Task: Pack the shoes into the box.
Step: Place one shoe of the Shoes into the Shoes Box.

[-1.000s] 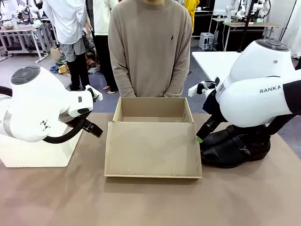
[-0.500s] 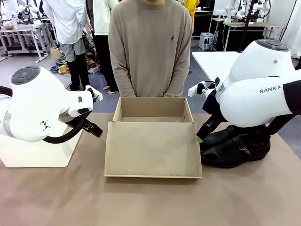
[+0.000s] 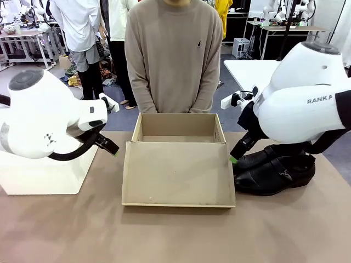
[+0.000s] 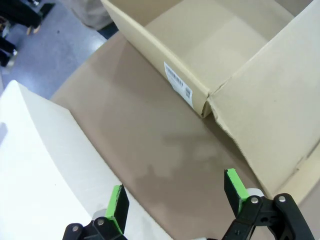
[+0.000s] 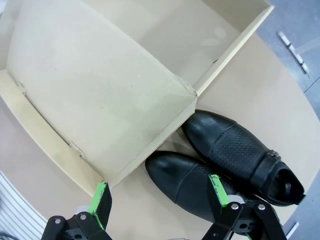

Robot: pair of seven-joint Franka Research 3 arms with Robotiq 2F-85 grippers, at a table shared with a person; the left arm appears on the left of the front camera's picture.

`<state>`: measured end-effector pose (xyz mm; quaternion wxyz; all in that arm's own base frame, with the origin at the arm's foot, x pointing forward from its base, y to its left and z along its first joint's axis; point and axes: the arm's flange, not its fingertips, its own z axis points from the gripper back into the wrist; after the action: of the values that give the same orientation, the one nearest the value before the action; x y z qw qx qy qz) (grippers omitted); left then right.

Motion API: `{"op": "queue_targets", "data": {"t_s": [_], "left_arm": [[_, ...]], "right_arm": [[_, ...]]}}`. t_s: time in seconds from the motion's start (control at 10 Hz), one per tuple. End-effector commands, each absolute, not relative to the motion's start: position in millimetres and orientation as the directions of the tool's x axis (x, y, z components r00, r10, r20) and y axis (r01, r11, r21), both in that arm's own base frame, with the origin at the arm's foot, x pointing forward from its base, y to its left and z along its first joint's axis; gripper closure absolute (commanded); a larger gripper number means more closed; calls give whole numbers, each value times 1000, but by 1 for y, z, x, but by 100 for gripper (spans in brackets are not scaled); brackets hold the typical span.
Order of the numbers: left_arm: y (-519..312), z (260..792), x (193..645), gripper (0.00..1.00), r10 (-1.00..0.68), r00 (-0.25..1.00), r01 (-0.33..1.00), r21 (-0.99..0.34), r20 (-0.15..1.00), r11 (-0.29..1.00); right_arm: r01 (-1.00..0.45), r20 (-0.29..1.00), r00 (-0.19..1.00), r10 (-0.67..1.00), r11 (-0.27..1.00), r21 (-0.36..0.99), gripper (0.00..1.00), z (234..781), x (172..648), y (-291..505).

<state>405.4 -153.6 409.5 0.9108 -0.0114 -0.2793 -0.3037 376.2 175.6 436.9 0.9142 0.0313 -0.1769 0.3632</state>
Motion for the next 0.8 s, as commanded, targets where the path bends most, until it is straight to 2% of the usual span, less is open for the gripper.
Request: {"op": "queue_targets", "data": {"t_s": [0.0,0.4,0.7], "left_arm": [[-149,450,402,0,-598,625,613,158,503,774],[-153,516,394,0,-655,550,711,120,517,692],[-146,534,387,0,-636,495,720,131,591,682]], "right_arm": [[-687,366,663,654,725,-52,0,470,378,168],[-703,395,634,665,708,-62,0,527,373,160],[-730,474,581,661,682,-56,0,542,363,150]]}}
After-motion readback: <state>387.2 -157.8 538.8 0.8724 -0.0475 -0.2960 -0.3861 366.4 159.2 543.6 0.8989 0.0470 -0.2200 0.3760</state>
